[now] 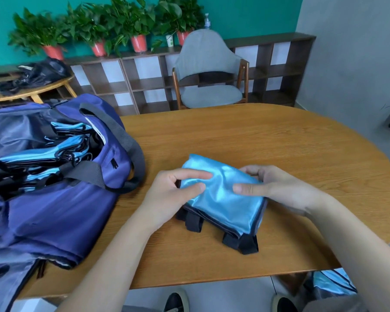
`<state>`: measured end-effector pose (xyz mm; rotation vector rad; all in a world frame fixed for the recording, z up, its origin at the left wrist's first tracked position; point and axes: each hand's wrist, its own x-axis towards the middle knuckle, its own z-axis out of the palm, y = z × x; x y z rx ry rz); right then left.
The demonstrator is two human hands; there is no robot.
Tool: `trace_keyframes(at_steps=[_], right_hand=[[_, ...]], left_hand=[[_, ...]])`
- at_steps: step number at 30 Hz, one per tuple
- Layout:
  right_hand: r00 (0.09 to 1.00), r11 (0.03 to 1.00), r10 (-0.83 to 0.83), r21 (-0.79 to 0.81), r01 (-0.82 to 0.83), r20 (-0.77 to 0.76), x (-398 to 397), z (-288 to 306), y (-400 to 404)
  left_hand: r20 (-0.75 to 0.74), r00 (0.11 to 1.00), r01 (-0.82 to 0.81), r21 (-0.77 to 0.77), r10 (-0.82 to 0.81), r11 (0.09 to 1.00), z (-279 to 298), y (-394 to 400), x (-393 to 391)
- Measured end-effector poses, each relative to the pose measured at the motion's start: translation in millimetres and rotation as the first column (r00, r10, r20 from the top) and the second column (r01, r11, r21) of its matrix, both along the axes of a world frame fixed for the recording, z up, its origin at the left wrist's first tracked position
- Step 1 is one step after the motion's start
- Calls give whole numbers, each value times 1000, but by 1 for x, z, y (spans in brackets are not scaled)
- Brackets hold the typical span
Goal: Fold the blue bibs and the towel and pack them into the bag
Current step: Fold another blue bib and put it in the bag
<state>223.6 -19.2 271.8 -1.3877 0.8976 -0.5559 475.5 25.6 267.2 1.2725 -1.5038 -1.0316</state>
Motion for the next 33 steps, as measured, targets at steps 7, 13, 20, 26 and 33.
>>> trace_keyframes(at_steps=[7,13,20,26,33], right_hand=[[892,942,-333,56,332,306,12,-3,-3],[801,834,-512,-45,551,311,26,-20,-2],[761,766,-564,-140,627,322,23,-22,-5],[808,900,-397,10,436,434,23,-16,-5],[950,982,-183,12,187,253,17,-18,-7]], left_hand=[[25,990,-132,-137,136,982,-2,-1,2],[207,965,-111,-225,159,968,-10,2,-2],[171,985,36,-91,-20,995,-16,-4,2],[95,995,-18,-142,32,990,-13,-4,4],[124,985,-94,-181,117,979,-17,-5,8]])
